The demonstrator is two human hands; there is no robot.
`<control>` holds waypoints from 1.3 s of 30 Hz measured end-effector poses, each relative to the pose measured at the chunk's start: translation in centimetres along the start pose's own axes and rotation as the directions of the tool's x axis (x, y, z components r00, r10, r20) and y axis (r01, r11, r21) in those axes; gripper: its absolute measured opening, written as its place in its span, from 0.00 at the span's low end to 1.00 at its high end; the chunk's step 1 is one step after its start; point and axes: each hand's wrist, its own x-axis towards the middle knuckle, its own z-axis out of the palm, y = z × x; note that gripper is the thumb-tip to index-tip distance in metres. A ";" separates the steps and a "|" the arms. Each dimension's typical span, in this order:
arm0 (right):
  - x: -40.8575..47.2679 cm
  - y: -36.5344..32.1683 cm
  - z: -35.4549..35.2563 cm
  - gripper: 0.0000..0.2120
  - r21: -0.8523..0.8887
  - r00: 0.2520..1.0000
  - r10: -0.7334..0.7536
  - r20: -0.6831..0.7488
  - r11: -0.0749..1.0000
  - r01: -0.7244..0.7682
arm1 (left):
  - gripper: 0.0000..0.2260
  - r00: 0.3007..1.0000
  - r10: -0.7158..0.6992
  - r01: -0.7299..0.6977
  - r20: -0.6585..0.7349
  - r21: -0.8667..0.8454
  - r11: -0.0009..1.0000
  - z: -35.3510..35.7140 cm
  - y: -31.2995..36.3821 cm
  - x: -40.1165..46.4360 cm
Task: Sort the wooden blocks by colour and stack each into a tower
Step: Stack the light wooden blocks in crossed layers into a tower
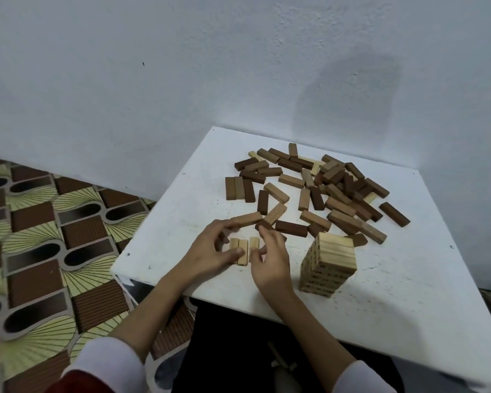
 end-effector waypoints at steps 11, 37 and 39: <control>-0.3 1.7 -0.2 0.33 -0.008 0.981 -0.153 0.121 0.988 0.155 | 0.33 0.981 0.042 -0.064 0.189 0.111 0.992 -0.6 -0.9 0.5; -0.2 -7.0 -9.1 0.38 -0.172 0.892 -0.418 0.175 0.879 0.445 | 0.37 0.973 0.222 -0.228 0.058 0.112 0.967 -4.5 9.7 1.2; -0.7 -7.2 -11.4 0.38 -0.135 0.887 -0.432 0.166 0.881 0.454 | 0.37 0.962 0.266 -0.271 0.064 0.085 0.959 -3.9 11.4 1.2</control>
